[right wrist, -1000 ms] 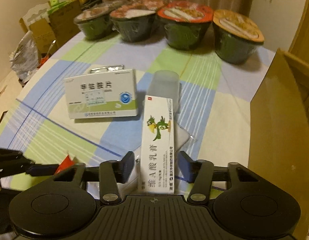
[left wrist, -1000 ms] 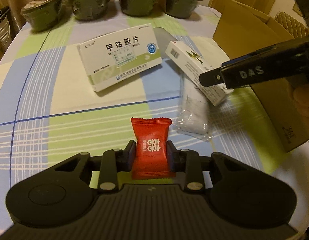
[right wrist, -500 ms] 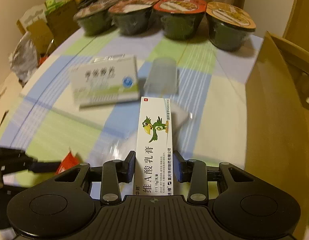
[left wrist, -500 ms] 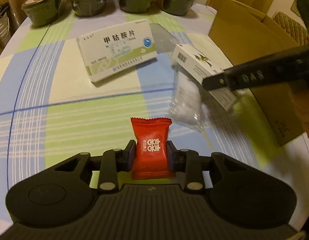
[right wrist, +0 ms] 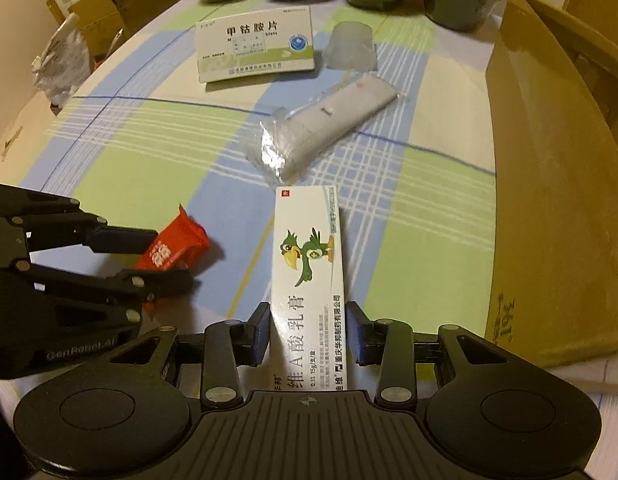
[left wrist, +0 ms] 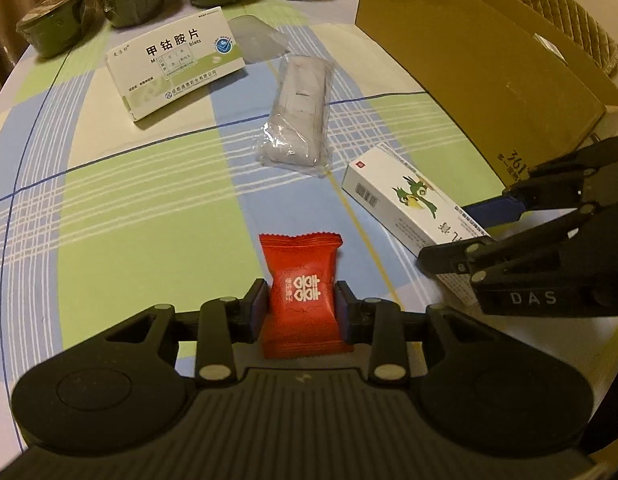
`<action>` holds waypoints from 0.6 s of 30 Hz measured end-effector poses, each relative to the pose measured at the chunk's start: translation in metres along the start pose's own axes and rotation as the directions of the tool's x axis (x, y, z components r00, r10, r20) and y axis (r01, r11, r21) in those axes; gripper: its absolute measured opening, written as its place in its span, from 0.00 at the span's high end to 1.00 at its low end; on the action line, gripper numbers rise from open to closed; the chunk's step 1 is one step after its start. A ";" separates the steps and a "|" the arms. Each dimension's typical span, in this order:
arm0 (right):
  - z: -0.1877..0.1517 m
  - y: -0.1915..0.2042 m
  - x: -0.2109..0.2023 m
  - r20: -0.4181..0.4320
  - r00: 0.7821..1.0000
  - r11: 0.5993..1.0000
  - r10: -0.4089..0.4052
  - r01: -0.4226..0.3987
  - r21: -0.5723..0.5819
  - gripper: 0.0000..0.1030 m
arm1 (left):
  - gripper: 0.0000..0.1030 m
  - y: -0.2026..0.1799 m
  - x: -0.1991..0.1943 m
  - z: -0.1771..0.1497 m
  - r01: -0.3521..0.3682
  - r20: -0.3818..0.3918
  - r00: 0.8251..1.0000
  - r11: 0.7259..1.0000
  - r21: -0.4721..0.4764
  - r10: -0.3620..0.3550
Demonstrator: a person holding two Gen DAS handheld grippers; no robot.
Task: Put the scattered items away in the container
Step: 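Lift the red candy and ointment box and carry them toward the cardboard box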
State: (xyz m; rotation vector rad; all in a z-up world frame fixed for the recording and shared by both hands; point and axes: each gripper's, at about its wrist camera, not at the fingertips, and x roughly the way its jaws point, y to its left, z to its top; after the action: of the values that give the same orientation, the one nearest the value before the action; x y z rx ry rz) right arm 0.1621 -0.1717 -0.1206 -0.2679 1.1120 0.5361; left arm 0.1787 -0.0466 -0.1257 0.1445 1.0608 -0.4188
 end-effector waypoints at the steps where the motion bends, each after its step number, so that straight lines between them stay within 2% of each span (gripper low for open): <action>1: 0.002 0.000 0.001 0.002 1.000 1.000 -0.002 0.002 -0.004 0.60 | 0.69 0.000 0.000 0.000 0.002 -0.001 1.000 1.000 0.002 -0.002; 8: 0.005 -0.001 0.011 -0.003 1.000 0.999 -0.009 0.009 -0.038 0.60 | 0.68 0.001 0.001 0.002 -0.003 0.003 1.000 1.000 0.008 0.003; 10: 0.003 -0.002 0.010 -0.002 1.000 0.999 -0.006 0.006 -0.035 0.60 | 0.73 0.001 0.000 0.002 -0.013 0.003 1.000 1.000 0.011 0.013; 18: -0.014 0.002 -0.026 0.049 0.999 0.999 0.008 -0.009 0.032 0.61 | 0.75 -0.006 -0.016 -0.011 0.005 -0.010 1.000 0.999 -0.032 -0.005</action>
State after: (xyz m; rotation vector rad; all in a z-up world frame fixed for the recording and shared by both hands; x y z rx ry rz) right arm 0.1411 -0.1837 -0.1032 -0.2207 1.0741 0.5290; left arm 0.1604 -0.0442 -0.1168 0.1154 1.0774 -0.4055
